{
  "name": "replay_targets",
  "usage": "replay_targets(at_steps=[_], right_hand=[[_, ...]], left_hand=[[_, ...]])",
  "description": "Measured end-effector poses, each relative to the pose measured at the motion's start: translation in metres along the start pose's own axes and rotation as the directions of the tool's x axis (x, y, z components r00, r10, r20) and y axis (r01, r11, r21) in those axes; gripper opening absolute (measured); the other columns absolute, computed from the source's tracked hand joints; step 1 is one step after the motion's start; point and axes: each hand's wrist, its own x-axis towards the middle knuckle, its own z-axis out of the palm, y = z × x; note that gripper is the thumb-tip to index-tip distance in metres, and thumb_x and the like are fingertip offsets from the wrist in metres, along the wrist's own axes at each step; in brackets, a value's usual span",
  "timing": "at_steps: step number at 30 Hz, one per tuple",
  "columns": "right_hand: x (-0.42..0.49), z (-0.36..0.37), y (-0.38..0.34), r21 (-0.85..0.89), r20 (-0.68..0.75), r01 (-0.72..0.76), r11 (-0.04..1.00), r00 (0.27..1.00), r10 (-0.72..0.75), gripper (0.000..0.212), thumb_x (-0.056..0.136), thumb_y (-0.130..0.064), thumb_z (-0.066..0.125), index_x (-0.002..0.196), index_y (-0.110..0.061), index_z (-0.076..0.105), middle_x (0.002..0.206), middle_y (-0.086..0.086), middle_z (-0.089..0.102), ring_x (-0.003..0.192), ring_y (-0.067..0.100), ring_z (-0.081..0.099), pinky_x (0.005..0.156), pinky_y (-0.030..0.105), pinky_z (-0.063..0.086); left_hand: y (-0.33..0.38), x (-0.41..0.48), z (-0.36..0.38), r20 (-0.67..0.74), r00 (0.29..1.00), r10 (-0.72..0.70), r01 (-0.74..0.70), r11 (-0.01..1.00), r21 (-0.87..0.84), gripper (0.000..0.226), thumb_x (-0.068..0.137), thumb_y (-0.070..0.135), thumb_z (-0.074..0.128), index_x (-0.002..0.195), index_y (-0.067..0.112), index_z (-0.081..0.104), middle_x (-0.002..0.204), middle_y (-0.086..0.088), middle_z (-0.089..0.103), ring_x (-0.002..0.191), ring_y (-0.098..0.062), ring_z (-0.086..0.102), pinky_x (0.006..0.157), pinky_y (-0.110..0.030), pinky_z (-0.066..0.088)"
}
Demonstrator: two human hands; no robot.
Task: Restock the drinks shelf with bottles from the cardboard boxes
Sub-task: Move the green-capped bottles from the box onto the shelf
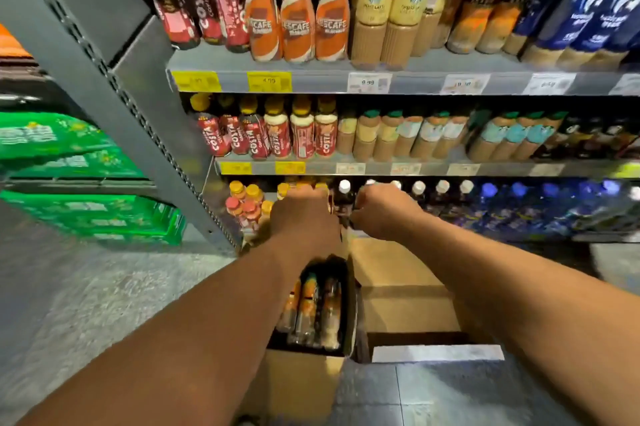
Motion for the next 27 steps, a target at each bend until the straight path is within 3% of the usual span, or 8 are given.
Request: replay_targets(at_steps=[4, 8, 13, 15, 17, 22, 25, 27], right_hand=[[0.008, 0.063, 0.002, 0.026, 0.032, -0.023, 0.999, 0.999, 0.022, 0.025, 0.085, -0.024, 0.056, 0.101, -0.008, 0.064, 0.106, 0.009, 0.065, 0.089, 0.025, 0.059, 0.073, 0.031, 0.051], [0.015, 0.114, -0.002, 0.056, 0.121, -0.054, 0.997, 0.992, 0.047, 0.031, 0.085, -0.022, 0.054, 0.111, -0.008, 0.064, 0.109, 0.012, 0.065, 0.097, 0.029, 0.062, 0.077, 0.035, 0.055], [0.030, 0.170, -0.012, 0.156, 0.230, -0.215, 0.964, 0.957, 0.176, 0.024, 0.086, -0.026, 0.057, 0.100, -0.008, 0.064, 0.100, 0.013, 0.062, 0.098, 0.031, 0.061, 0.067, 0.028, 0.044], [0.033, 0.191, -0.015, 0.164, 0.263, -0.253, 0.954, 0.943, 0.205, 0.020, 0.087, -0.028, 0.056, 0.093, -0.009, 0.062, 0.093, 0.011, 0.060, 0.097, 0.031, 0.062, 0.067, 0.028, 0.042], [0.039, 0.212, -0.016, 0.170, 0.276, -0.300, 0.939, 0.929, 0.247, 0.026, 0.088, -0.026, 0.055, 0.103, -0.007, 0.064, 0.100, 0.012, 0.063, 0.099, 0.031, 0.061, 0.069, 0.028, 0.043], [0.047, 0.279, -0.005, 0.205, 0.324, -0.372, 0.905, 0.899, 0.296, 0.031, 0.089, -0.027, 0.052, 0.110, -0.008, 0.065, 0.114, 0.016, 0.064, 0.104, 0.034, 0.060, 0.084, 0.033, 0.050], [0.047, 0.319, 0.006, 0.205, 0.356, -0.391, 0.897, 0.884, 0.304, 0.036, 0.095, -0.033, 0.047, 0.116, -0.008, 0.062, 0.116, 0.015, 0.062, 0.107, 0.033, 0.059, 0.085, 0.035, 0.048], [0.051, 0.342, 0.012, 0.224, 0.353, -0.402, 0.888, 0.883, 0.310, 0.030, 0.094, -0.028, 0.049, 0.114, -0.008, 0.060, 0.114, 0.013, 0.062, 0.101, 0.031, 0.059, 0.080, 0.034, 0.047]], left_hand=[[-0.033, -0.009, 0.042, 0.090, 0.996, -0.011, 0.013, 1.000, -0.026, 0.033, 0.089, 0.036, 0.051, 0.116, 0.018, 0.060, 0.119, -0.007, 0.058, 0.108, -0.029, 0.055, 0.092, -0.039, 0.043], [-0.069, -0.005, 0.084, 0.131, 0.990, -0.047, 0.052, 0.998, -0.036, 0.032, 0.089, 0.026, 0.055, 0.121, 0.020, 0.057, 0.122, -0.006, 0.056, 0.111, -0.027, 0.053, 0.079, -0.034, 0.041], [-0.109, 0.008, 0.125, 0.228, 0.973, -0.035, 0.031, 0.999, 0.017, 0.025, 0.090, 0.028, 0.054, 0.113, 0.020, 0.057, 0.118, -0.007, 0.054, 0.113, -0.030, 0.047, 0.105, -0.049, 0.036], [-0.126, 0.011, 0.145, 0.247, 0.969, -0.033, 0.028, 0.999, 0.024, 0.024, 0.090, 0.027, 0.052, 0.113, 0.020, 0.058, 0.117, -0.007, 0.052, 0.113, -0.030, 0.048, 0.100, -0.045, 0.040], [-0.144, 0.016, 0.173, 0.278, 0.960, -0.042, 0.048, 0.999, -0.015, 0.022, 0.091, 0.025, 0.051, 0.111, 0.020, 0.058, 0.115, -0.005, 0.055, 0.110, -0.028, 0.051, 0.084, -0.040, 0.046], [-0.168, 0.012, 0.243, 0.365, 0.925, -0.104, 0.142, 0.987, -0.077, 0.021, 0.090, 0.023, 0.054, 0.109, 0.016, 0.057, 0.113, -0.008, 0.056, 0.105, -0.030, 0.053, 0.074, -0.037, 0.041], [-0.180, 0.016, 0.278, 0.388, 0.906, -0.171, 0.230, 0.967, -0.110, 0.030, 0.090, 0.021, 0.055, 0.119, 0.013, 0.054, 0.119, -0.011, 0.053, 0.109, -0.032, 0.052, 0.080, -0.038, 0.042], [-0.186, 0.020, 0.298, 0.409, 0.884, -0.226, 0.300, 0.946, -0.126, 0.036, 0.090, 0.022, 0.056, 0.124, 0.011, 0.052, 0.121, -0.013, 0.051, 0.111, -0.033, 0.051, 0.086, -0.040, 0.044]])
